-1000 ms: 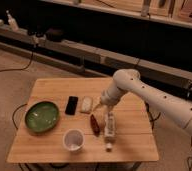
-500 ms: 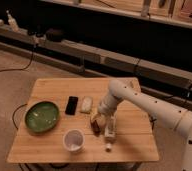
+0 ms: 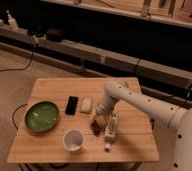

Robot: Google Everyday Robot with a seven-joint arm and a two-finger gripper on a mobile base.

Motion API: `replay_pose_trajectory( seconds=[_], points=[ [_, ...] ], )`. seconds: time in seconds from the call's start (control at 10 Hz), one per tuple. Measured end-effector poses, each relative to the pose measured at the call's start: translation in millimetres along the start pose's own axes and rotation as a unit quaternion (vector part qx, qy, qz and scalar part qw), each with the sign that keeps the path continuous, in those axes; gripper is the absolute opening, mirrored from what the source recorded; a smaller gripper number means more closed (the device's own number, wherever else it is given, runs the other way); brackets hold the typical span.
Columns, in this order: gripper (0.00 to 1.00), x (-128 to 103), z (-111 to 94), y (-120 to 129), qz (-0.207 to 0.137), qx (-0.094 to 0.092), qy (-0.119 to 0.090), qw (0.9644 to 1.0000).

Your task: Place the pepper on the white sponge

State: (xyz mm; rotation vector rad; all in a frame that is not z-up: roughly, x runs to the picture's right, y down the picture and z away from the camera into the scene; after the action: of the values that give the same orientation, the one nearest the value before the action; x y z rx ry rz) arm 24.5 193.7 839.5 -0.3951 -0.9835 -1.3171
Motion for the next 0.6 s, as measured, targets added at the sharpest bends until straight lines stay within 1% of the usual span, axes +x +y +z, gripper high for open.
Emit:
replay_pose_trajectory(
  seconds=[0.2, 0.4, 0.6],
  points=[
    [0.49, 4.0, 5.9, -4.3, -0.003, 0.001, 0.001, 1.0000],
    [0.49, 5.6, 9.8, -9.8, -0.003, 0.010, 0.003, 0.9999],
    [0.49, 4.2, 14.3, -9.4, -0.002, 0.017, 0.001, 0.9999]
  ],
)
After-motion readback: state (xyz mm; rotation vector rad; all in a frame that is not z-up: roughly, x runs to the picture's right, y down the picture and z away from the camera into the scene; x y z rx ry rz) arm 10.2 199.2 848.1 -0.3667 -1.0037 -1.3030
